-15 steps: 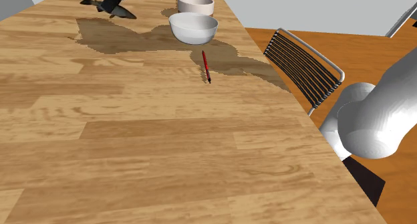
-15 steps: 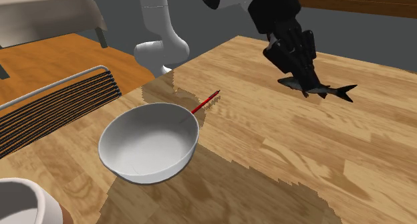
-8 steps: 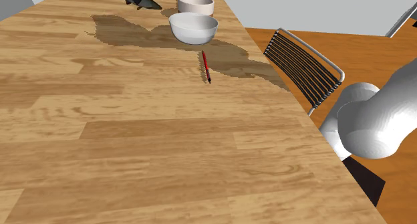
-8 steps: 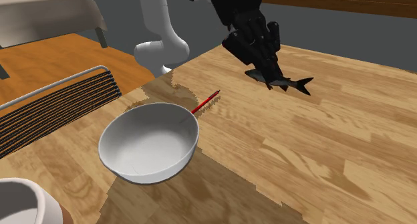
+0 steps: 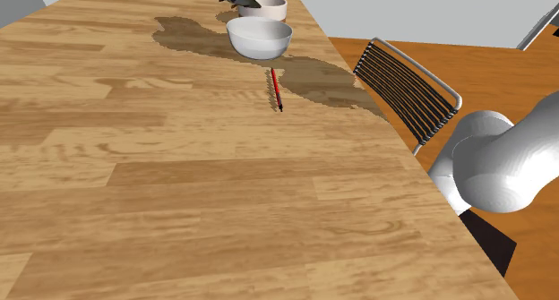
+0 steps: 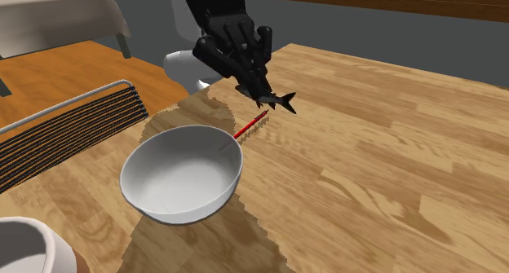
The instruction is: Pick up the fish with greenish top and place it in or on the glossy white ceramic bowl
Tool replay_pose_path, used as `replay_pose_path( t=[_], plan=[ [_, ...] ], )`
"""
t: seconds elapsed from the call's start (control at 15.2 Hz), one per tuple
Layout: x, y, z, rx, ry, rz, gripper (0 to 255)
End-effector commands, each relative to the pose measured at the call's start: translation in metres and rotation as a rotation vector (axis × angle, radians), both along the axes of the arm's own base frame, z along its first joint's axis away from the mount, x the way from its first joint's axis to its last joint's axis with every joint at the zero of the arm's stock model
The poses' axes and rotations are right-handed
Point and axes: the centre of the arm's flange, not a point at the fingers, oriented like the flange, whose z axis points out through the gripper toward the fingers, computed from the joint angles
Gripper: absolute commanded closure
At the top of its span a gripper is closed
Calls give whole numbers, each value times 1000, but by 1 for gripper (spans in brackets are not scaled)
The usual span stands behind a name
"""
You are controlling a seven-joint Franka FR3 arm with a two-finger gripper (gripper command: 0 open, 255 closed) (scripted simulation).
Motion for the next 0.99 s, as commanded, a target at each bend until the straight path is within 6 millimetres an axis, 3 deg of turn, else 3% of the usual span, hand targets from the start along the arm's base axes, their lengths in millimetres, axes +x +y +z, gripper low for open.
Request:
replay_pose_path(
  t=[0.0, 0.66, 0.92],
  plan=[
    [-2, -28, 1, 0, 0, 2, 255],
    [0, -157, 3, 0, 0, 2, 255],
    [0, -157, -18, 0, 0, 2, 255]
  ],
)
